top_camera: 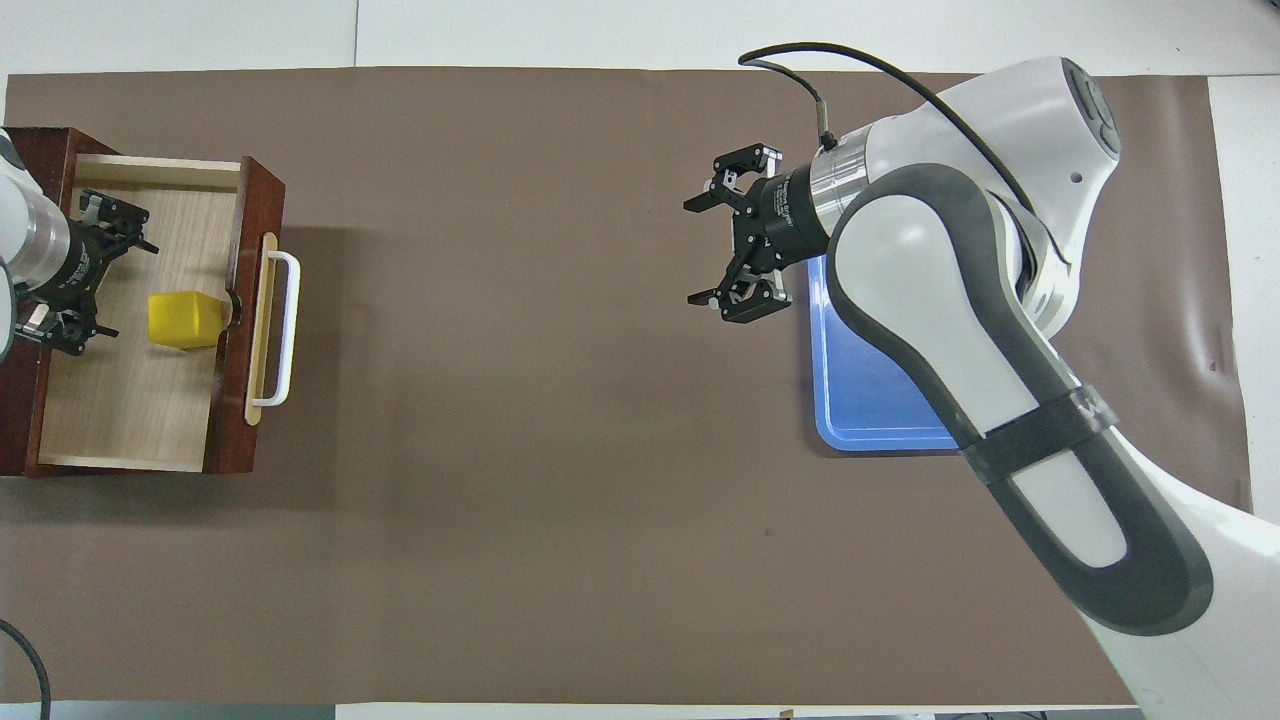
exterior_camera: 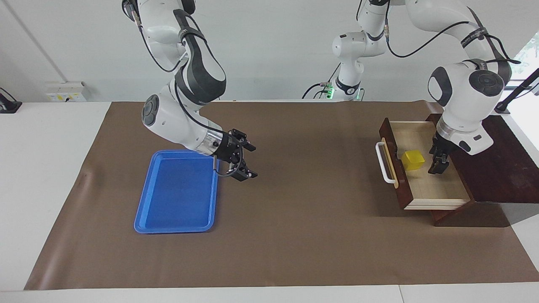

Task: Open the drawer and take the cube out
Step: 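Grasp the yellow cube in the drawer with the left gripper and lift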

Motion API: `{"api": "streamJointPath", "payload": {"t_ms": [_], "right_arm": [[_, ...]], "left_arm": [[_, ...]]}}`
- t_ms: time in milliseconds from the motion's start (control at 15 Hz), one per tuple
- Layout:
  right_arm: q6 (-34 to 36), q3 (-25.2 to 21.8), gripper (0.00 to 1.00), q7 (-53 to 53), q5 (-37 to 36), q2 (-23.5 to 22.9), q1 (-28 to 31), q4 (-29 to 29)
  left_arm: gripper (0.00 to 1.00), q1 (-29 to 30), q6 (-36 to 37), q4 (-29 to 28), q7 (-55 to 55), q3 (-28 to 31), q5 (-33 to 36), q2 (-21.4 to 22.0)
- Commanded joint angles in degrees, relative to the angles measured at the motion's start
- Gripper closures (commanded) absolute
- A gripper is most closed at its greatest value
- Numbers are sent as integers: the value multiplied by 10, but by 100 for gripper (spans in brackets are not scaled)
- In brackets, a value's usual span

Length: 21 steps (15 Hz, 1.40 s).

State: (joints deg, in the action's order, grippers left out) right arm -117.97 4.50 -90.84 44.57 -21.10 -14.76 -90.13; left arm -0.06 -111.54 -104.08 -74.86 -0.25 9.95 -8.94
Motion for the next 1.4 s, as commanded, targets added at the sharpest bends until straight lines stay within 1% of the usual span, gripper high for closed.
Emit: {"api": "streamJointPath", "payload": {"t_ms": [0,199,266,332,399,598,665,731,798,864,997,1064,1130,1197,1263,1330], "right_arm": [[-20,2,0,0,28,7,-3,-16],[-13,3,0,26,31,3,-13,-16],[-10,3,0,35,40,3,-13,-17],[-9,3,0,38,45,3,-13,-16],[-9,3,0,38,45,3,-14,-16],[-9,2,0,42,45,3,-18,-17],[-9,2,0,43,45,3,-18,-17],[-9,2,0,47,46,3,-18,-17],[-9,2,0,51,45,3,-18,-17],[-8,2,0,52,45,3,-18,-17],[-6,2,0,53,45,4,-18,-17],[-6,2,0,53,45,4,-19,-17],[-7,2,0,53,45,4,-19,-19],[-7,3,0,54,45,4,-19,-23],[-7,2,0,56,45,5,-19,-24],[-7,2,0,57,45,5,-19,-25]], "left_arm": [[0,-20,7,-33,-52,3,9,25],[0,-16,3,-47,-61,4,9,31],[12,-13,2,-47,-65,4,9,31],[21,-12,-1,-47,-65,4,9,31],[23,-10,-3,-48,-65,5,9,31],[22,-3,-11,-53,-69,5,9,32],[26,-3,-19,-57,-81,5,9,32],[48,-3,-24,-57,-98,5,9,32],[63,-2,-28,-57,-107,5,9,32],[63,-3,-29,-57,-109,5,9,32],[57,-3,-28,-58,-109,4,9,32],[57,-3,-28,-58,-111,4,9,32],[61,-3,-29,-58,-117,4,9,32],[79,-2,-32,-57,-127,4,8,32],[100,-2,-33,-56,-128,5,8,31],[100,-1,-35,-51,-128,5,7,29]]}}
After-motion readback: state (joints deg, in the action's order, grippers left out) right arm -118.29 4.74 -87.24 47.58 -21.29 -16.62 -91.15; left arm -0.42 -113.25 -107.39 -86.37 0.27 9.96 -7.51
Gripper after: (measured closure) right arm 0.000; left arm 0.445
